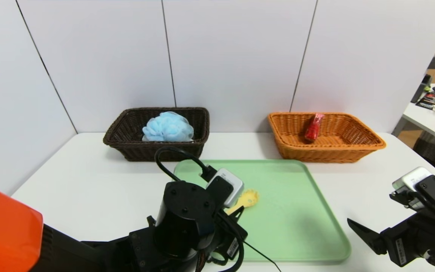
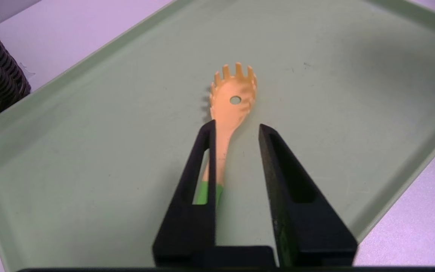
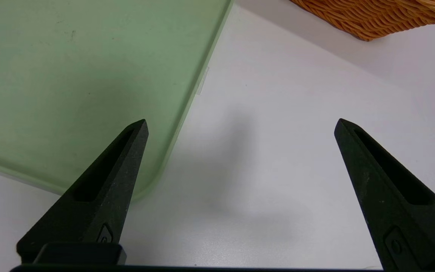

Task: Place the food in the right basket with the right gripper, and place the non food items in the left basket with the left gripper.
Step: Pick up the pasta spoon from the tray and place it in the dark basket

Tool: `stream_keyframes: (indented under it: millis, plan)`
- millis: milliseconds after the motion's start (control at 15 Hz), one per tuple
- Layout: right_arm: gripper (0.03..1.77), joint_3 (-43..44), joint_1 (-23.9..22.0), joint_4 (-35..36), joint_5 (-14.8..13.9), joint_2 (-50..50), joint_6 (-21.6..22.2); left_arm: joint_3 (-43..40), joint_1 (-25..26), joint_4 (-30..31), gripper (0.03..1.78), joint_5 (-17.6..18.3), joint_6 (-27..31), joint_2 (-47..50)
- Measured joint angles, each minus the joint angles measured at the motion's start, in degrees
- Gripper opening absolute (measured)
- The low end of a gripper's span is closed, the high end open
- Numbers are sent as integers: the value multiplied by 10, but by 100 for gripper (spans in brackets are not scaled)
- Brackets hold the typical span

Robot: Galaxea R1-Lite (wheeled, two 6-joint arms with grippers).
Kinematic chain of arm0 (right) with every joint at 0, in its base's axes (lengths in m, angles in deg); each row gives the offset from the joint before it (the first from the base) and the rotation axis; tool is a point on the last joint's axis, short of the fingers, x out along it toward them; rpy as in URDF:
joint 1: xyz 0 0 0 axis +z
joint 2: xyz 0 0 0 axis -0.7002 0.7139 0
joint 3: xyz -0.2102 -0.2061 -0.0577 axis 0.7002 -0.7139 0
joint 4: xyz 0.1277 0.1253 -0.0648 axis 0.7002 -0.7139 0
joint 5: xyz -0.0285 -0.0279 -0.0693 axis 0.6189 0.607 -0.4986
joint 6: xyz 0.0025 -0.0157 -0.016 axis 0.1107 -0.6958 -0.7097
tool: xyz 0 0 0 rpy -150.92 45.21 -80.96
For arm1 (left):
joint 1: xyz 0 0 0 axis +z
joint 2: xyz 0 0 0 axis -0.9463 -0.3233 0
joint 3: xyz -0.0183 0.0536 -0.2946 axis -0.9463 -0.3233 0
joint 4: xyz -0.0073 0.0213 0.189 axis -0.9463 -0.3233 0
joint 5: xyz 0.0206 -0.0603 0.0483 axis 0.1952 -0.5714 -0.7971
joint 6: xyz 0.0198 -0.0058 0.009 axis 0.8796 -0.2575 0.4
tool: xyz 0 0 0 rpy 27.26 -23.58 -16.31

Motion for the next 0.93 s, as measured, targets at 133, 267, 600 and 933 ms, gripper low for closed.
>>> stream_keyframes:
  millis: [133, 267, 600, 933]
  plan:
    - [170, 0, 0, 0, 0, 0, 0, 2, 0, 1, 77, -1, 10, 3]
    - [170, 0, 0, 0, 0, 0, 0, 3, 0, 1, 98, -1, 10, 7]
    - [170, -1, 0, 0, 0, -1, -1, 0, 1, -43, 133, 4, 9, 21]
    - [170, -3, 1, -1, -1, -5, -2, 12, 25, -109, 150, 34, 5, 30]
